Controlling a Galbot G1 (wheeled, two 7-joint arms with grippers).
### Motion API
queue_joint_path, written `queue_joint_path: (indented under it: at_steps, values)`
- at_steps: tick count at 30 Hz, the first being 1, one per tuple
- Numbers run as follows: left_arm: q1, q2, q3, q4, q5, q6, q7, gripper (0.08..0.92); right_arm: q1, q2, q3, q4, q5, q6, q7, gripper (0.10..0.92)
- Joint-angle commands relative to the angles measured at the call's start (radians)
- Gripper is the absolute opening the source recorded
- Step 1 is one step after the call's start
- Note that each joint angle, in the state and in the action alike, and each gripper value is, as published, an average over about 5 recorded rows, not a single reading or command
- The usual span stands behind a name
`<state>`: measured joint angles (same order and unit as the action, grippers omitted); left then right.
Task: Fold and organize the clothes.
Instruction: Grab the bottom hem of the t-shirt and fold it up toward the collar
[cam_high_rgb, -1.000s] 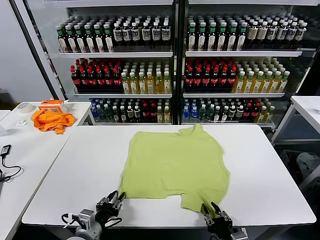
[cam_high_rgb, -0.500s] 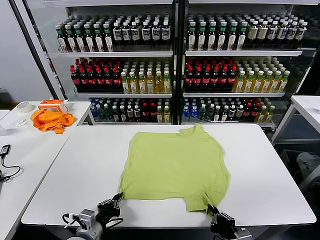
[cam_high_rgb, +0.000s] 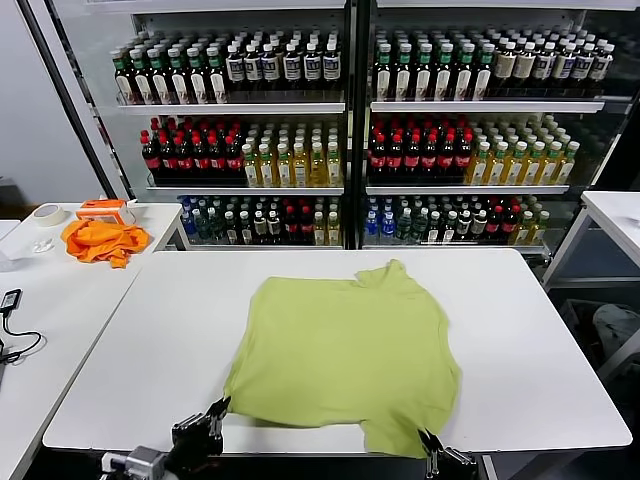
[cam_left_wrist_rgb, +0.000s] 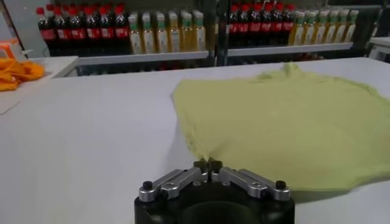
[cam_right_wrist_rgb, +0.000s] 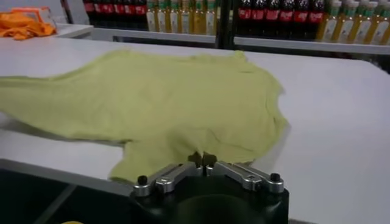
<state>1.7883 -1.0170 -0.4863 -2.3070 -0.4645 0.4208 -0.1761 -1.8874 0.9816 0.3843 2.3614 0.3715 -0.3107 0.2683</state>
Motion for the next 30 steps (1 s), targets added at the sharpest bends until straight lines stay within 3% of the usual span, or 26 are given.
queue_joint_path:
  at_steps: [1, 6, 11, 21, 30]
  values:
    - [0.015, 0.03, -0.047, -0.095, -0.065, 0.007, -0.004, 0.082, 0.055, -0.007, 0.007, 0.025, 0.018, -0.01, 0.002, 0.106]
    - [-0.213, 0.05, -0.042, 0.084, -0.159, -0.026, 0.116, 0.082, 0.244, -0.023, 0.011, -0.058, 0.116, -0.081, 0.005, 0.106]
    - [-0.395, 0.057, -0.007, 0.218, -0.222, -0.016, 0.162, 0.082, 0.402, -0.017, -0.011, -0.144, 0.169, -0.135, 0.006, 0.106]
    - [-0.546, 0.057, 0.049, 0.407, -0.22, -0.023, 0.241, 0.082, 0.535, 0.014, -0.045, -0.318, 0.199, -0.15, -0.012, 0.106]
    - [-0.613, 0.03, 0.107, 0.517, -0.187, -0.024, 0.269, 0.082, 0.571, 0.034, -0.065, -0.402, 0.195, -0.147, -0.015, 0.106]
